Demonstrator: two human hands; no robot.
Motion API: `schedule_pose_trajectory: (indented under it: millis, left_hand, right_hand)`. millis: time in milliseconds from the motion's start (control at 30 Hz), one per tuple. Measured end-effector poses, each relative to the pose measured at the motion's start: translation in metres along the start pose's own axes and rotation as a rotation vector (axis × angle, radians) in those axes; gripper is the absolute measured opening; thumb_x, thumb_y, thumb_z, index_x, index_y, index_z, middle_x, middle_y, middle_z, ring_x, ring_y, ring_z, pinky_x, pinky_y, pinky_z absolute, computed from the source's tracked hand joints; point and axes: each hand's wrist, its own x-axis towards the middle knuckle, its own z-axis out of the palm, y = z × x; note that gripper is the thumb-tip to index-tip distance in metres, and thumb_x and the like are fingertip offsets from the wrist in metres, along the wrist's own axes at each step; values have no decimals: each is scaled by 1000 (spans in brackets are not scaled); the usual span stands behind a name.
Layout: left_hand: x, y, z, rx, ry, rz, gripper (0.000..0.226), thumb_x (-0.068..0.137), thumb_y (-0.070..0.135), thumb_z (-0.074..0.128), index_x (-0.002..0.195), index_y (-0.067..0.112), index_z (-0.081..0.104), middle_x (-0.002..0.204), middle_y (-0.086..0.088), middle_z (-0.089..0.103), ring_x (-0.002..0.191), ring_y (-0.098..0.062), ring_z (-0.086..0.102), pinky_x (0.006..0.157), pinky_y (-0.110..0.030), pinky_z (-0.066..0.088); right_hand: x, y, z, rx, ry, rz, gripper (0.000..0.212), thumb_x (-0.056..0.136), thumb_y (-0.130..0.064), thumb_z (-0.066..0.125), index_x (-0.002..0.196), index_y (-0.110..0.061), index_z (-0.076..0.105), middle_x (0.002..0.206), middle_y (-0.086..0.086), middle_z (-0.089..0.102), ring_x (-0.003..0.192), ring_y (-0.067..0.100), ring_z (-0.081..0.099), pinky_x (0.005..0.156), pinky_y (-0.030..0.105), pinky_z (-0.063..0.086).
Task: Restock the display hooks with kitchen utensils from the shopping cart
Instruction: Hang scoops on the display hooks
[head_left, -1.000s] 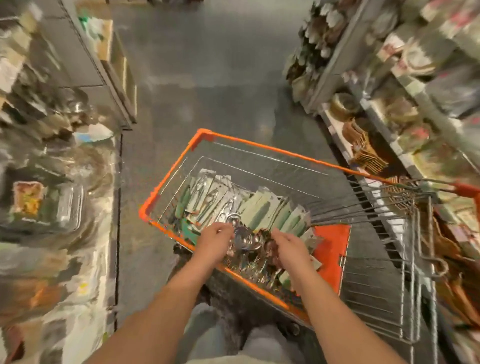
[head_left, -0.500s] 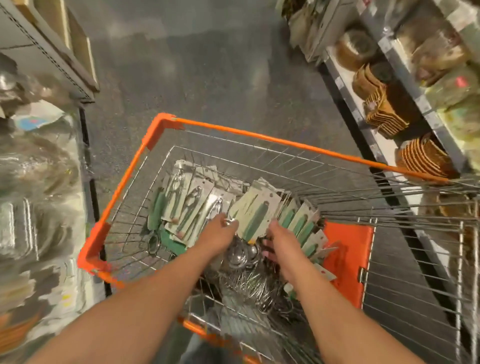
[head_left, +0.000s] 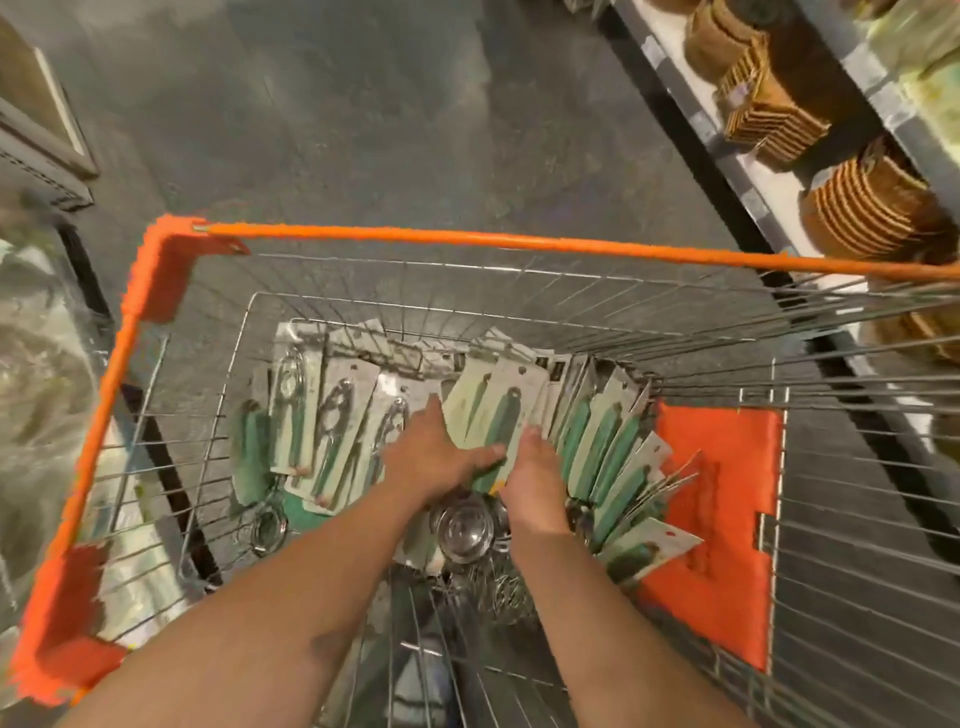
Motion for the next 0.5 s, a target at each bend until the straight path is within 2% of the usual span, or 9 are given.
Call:
schedule_pose_trajectory:
  millis: [67,133,167,200,233,300,400,500]
  left_hand:
    - [8,-2,3,31,-13,-44,131,52,85,76,155,18,32,148,-11,53,133,-34,55,108,-53,48]
    - [19,-14,10,-30,0,-57,145,27,97,67,147,19,45,138,-9,62,122,-31,64,101,-50,55]
    - [16,-14,8,-63,6,-63,145,26,97,69,145,18,48,137,-8,64,120,-30,65,101,-47,56]
    - [9,-13,6,-103,5,-74,136,36,90,79,145,15,50,137,-6,65,120,-29,65,102,-44,55]
    - [2,-12,5,-143,11,-85,117,51,74,89,142,12,51,133,-5,66,119,-27,65,100,-39,54]
    - [-5,-16,10,-224,48,-81,78,68,46,94,128,15,54,117,-2,67,107,-22,66,89,-31,52]
    - [-13,-24,25,-299,107,-72,79,68,45,94,127,16,50,117,0,68,103,-21,66,87,-35,56]
    - [-19,-29,34,-239,257,-43,78,68,53,91,125,14,56,122,-4,60,115,-23,57,96,-40,53]
  right_hand:
    - [4,2,7,17,43,24,62,109,-54,27,161,-20,27,165,8,32,147,31,37,120,41,32]
    - [8,1,11,75,45,78,82,95,-77,21,162,-30,24,166,3,31,148,31,37,120,55,32]
    - [8,-2,9,82,40,84,88,89,-82,18,162,-32,25,167,3,32,149,31,37,121,57,31]
    - [11,-2,8,69,44,87,86,91,-81,16,161,-32,26,167,4,31,150,31,35,122,57,28]
    - [12,-2,5,46,49,86,80,97,-75,14,162,-29,28,167,5,31,151,31,32,124,55,24]
    - [14,-2,-2,1,89,107,74,104,-67,12,160,-24,33,166,10,32,152,33,30,126,54,20]
    - [17,1,-12,-5,125,129,76,104,-67,13,158,-20,38,166,12,29,153,35,28,126,54,18]
    - [17,2,-19,35,62,119,70,106,-65,18,155,-22,44,159,10,43,146,32,39,123,53,26]
